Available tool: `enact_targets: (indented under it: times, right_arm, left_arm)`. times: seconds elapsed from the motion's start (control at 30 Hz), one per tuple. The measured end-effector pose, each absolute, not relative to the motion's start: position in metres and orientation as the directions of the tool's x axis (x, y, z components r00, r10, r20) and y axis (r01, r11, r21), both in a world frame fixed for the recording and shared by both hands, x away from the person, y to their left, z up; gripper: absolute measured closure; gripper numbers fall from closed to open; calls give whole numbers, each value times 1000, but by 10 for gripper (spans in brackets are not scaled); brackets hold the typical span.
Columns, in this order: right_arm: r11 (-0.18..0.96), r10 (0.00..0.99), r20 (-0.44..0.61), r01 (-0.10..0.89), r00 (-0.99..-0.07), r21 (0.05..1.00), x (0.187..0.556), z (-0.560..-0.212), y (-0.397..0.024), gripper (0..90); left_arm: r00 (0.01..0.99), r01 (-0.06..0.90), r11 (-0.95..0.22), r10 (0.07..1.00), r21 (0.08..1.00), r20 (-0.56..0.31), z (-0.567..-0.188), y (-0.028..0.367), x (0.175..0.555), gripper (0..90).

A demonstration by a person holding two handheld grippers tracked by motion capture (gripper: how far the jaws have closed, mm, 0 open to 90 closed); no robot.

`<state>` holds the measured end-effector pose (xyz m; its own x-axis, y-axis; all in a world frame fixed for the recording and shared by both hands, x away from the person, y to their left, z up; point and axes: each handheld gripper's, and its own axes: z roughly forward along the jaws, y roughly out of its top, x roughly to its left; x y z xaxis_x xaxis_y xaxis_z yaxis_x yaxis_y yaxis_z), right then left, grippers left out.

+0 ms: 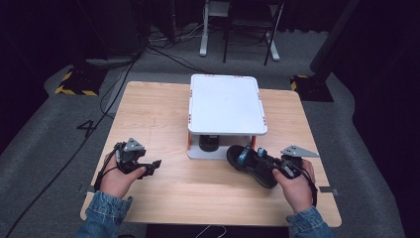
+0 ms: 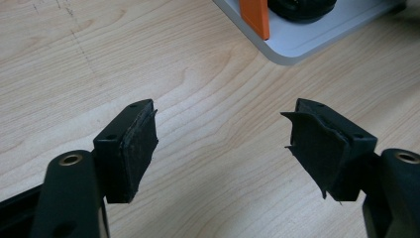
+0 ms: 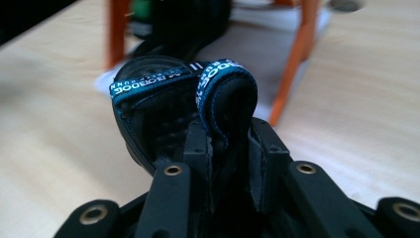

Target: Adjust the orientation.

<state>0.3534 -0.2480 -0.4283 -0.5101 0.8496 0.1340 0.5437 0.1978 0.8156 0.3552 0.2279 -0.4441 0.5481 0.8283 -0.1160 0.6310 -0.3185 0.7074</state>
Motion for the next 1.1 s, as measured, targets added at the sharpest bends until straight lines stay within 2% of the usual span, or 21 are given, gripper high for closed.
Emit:
enact_targets:
  times: [0.07,0.2,0.33,0.43,0.5,0.57,0.67,0.8,0.9,1.0,1.1]
  right_arm:
    - [196,874,100,534,-475,823,359,-431,-241,725]
    - [163,899,99,535,-427,829,369,-440,-234,703]
    - [189,907,61,531,-416,826,372,-451,-225,631]
    - [253,899,-13,493,-438,832,370,-451,-219,482]
    - [267,887,-21,475,-462,838,367,-450,-219,400]
    - [264,872,-6,459,-490,848,365,-449,-222,355]
    - [249,854,22,445,-520,860,361,-442,-229,373]
    - [233,822,25,376,-569,897,348,-420,-245,346]
    - [235,813,37,385,-582,893,341,-410,-260,352]
    - [283,800,39,434,-599,856,339,-409,-277,330]
    - [402,757,-19,444,-653,801,339,-418,-287,255]
  left_arm:
    - [543,633,-315,831,707,-117,-444,230,354,268]
    - [536,636,-312,837,705,-113,-445,233,352,268]
    - [534,639,-309,838,704,-117,-445,235,351,268]
    - [528,639,-303,841,707,-117,-445,236,349,268]
    - [534,635,-307,838,709,-115,-444,236,349,268]
    - [531,637,-303,839,709,-118,-444,235,349,268]
    - [534,637,-308,838,707,-116,-444,235,351,268]
    - [540,634,-312,833,708,-117,-444,233,353,268]
    - [543,634,-309,831,709,-124,-444,232,354,268]
    - [547,632,-313,828,709,-123,-443,228,356,267]
    - [563,626,-326,818,709,-121,-444,225,359,267]
